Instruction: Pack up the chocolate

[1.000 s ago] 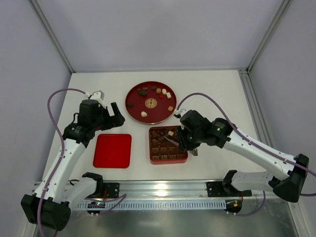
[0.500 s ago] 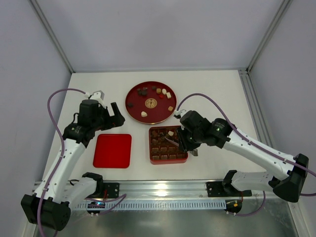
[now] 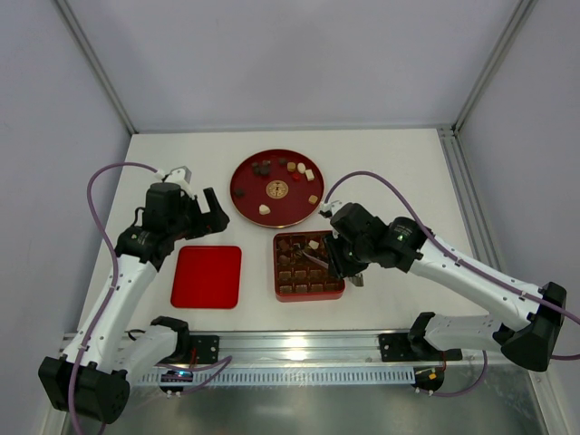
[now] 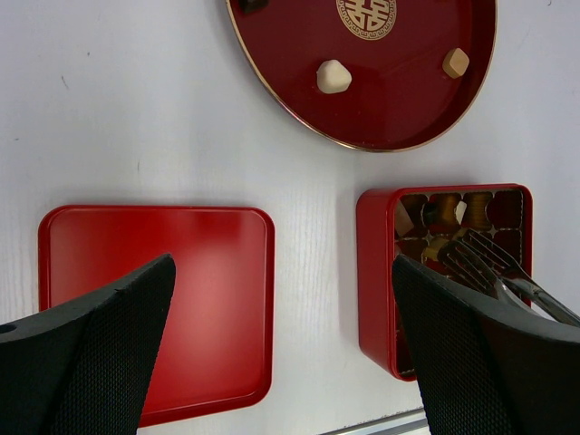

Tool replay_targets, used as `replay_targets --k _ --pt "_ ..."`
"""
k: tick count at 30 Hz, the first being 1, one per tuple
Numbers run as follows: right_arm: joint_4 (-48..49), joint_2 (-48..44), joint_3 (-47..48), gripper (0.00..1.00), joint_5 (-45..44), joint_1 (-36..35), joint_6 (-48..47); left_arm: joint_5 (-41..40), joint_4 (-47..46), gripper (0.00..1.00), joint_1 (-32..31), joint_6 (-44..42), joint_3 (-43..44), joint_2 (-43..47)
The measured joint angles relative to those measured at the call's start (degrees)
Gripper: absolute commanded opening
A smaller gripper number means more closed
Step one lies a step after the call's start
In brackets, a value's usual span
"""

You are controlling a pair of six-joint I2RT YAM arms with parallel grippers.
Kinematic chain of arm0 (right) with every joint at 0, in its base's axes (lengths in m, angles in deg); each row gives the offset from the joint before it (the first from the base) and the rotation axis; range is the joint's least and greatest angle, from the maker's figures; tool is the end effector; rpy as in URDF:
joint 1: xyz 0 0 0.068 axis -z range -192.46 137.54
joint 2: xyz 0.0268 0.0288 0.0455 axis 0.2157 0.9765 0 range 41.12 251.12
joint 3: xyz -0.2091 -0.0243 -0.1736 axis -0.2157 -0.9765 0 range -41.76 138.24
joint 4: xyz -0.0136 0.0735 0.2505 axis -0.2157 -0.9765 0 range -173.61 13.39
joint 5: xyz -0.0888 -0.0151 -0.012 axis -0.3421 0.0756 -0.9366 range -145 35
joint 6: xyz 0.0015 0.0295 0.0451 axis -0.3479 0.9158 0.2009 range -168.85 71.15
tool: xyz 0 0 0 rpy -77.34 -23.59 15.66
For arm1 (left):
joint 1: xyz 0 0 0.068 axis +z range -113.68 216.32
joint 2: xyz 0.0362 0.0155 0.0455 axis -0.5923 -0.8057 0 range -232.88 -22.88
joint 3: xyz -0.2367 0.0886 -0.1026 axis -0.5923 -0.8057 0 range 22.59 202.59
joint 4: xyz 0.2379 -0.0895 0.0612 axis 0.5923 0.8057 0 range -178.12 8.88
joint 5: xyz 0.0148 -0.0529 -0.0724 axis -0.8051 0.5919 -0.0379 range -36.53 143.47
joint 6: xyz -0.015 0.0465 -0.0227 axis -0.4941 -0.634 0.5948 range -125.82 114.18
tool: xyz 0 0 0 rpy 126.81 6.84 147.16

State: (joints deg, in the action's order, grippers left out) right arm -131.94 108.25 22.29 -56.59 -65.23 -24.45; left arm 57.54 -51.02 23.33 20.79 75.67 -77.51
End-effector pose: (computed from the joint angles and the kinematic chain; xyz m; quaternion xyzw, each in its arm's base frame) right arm 0.1354 0.1766 0.3102 -0.2322 0.9337 0.1594 0.2211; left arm 0.1936 -0.0472 0.3137 -0.0915 0.8962 -0.1768 0.3966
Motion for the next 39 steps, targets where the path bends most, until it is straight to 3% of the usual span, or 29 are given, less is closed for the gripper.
replay_targets --k 23,32,39 --pt "-1.62 -0.17 1.6 0.39 -0.7 1.68 -1.18 0.0 0.0 1.0 0.0 0.0 0.0 0.0" --pt "0.55 0.98 7.72 0.39 4.87 26.01 -8.7 0.17 0.0 1.0 0.0 0.0 0.0 0.0" --pt "12.7 17.62 11.91 0.39 5.01 40.04 -11.26 0.76 -0.02 1.0 0.0 0.02 0.0 0.0"
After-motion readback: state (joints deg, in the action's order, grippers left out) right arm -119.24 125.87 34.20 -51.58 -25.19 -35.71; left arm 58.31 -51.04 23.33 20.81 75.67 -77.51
